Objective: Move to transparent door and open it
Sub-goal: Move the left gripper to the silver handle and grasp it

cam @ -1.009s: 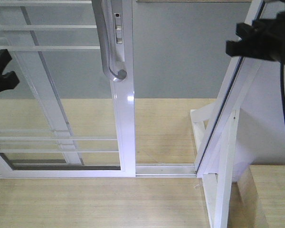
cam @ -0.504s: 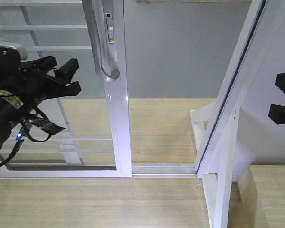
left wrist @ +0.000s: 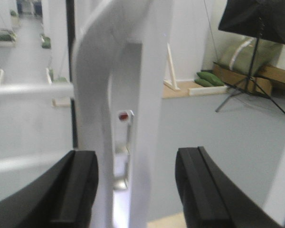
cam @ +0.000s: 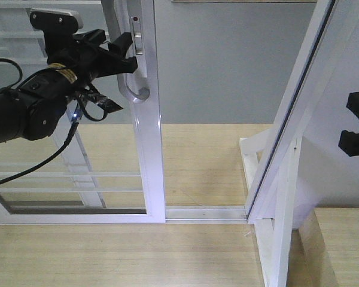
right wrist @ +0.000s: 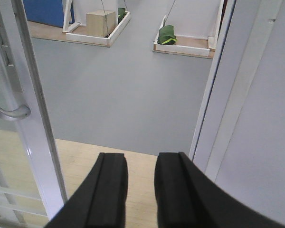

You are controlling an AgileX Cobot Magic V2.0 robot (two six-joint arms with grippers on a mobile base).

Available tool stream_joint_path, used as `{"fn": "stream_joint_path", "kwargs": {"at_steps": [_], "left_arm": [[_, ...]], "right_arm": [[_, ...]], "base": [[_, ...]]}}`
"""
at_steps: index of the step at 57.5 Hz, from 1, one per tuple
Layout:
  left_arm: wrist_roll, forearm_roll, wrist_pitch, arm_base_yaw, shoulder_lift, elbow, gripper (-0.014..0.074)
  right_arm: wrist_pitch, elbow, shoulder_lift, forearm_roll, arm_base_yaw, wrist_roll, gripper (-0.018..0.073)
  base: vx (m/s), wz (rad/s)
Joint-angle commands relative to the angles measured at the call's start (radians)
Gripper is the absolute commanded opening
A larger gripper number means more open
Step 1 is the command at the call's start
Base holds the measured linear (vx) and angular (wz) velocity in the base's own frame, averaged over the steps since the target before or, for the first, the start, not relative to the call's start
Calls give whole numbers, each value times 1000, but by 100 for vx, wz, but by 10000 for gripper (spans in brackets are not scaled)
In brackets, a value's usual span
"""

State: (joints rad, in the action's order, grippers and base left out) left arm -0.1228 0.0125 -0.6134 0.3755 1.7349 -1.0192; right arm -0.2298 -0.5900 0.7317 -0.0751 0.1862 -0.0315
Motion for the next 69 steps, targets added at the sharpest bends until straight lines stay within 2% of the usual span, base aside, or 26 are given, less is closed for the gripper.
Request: {"fn": "stream_joint_path", "kwargs": {"at_steps": [1, 7, 12, 33, 42, 50, 56, 69], "left_arm": [[87, -87, -81, 3, -32, -70, 489], [175, -180, -82, 3, -21, -105, 489], [203, -198, -82, 3, -4, -129, 489], [198, -197, -69, 2, 90, -230, 489], [199, -208, -85, -18, 125, -237, 481], [161, -251, -84, -51, 148, -237, 454], [107, -239, -86, -66, 153, -237, 438], [116, -239, -81, -78, 153, -237, 433]], "right_arm": [[77, -28, -5, 6, -5, 6, 260], [77, -28, -5, 6, -5, 6, 260], [78, -28, -5, 5, -5, 6, 260], [78, -28, -5, 5, -5, 6, 260], [77, -28, -5, 5, -5, 6, 260], [77, -28, -5, 5, -5, 6, 260], [75, -28, -5, 5, -5, 6, 260], [75, -28, -5, 5, -5, 6, 260]], "base": [[0, 0], [0, 0], [0, 0], [0, 0], [0, 0], [0, 0], [0, 0], [0, 0]]}}
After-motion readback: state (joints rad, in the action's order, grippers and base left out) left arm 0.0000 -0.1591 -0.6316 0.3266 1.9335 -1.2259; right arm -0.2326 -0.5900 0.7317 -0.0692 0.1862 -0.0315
